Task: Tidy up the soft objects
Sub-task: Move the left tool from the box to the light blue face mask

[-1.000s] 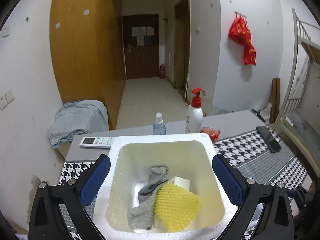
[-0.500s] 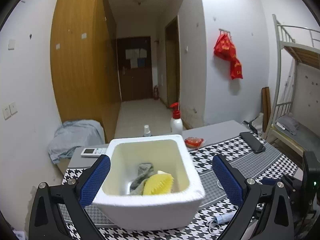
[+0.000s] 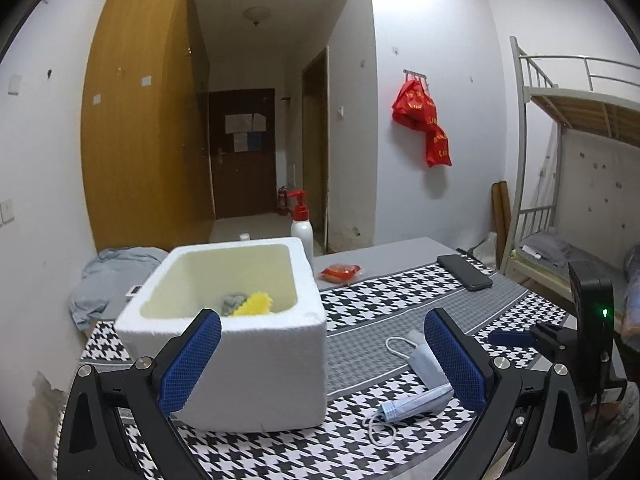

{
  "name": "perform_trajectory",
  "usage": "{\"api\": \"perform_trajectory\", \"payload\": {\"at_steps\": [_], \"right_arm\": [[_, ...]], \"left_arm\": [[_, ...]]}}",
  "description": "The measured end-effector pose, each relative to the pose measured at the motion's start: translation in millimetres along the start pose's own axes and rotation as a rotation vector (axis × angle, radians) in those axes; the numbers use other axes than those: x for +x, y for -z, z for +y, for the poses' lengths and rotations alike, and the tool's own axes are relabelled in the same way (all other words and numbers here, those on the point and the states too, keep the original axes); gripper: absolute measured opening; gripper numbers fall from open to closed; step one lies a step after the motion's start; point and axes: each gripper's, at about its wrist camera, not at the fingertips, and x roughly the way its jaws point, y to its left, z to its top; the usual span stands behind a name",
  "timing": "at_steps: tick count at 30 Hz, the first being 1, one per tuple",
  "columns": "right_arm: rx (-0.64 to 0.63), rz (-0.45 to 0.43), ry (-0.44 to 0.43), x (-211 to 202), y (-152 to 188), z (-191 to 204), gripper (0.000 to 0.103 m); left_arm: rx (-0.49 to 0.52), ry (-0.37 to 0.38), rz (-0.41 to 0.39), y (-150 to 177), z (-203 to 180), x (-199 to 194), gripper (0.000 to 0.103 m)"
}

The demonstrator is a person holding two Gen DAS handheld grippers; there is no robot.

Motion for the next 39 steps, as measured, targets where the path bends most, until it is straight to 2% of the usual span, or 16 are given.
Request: {"api": "perform_trajectory", "payload": {"at_steps": [4, 11, 15, 22, 27, 32, 39], "right_arm": [[0.011, -0.005, -0.007, 0, 6, -4, 0.102], [0.015, -0.008, -0.003, 0, 13, -8, 0.102], [0.024, -0.005, -0.006, 0, 17, -12, 0.102], [0.037, 0.014, 0.006, 2, 25, -19, 0.102], [0.051, -0.020, 0.003, -4, 27, -23, 0.102], [0.047, -0.009, 0.008, -3, 30, -26, 0.102], [0.068, -0.003, 0.024, -5, 33, -37, 0.102]], "left_arm": [[-0.033, 0.028, 0.000, 15, -2, 0, 0.102], [0.000, 0.061, -0.004, 37, -15, 1, 0.102], [0.012, 0.075, 0.023, 47, -21, 10, 0.102], [0.008, 0.098, 0.044, 57, -26, 17, 0.102], [0.007, 0.092, 0.060, 63, -28, 21, 0.102], [0.012, 0.101, 0.093, 67, -33, 25, 0.102], [0.056, 0.130, 0.136, 70, -46, 36, 0.102]]}}
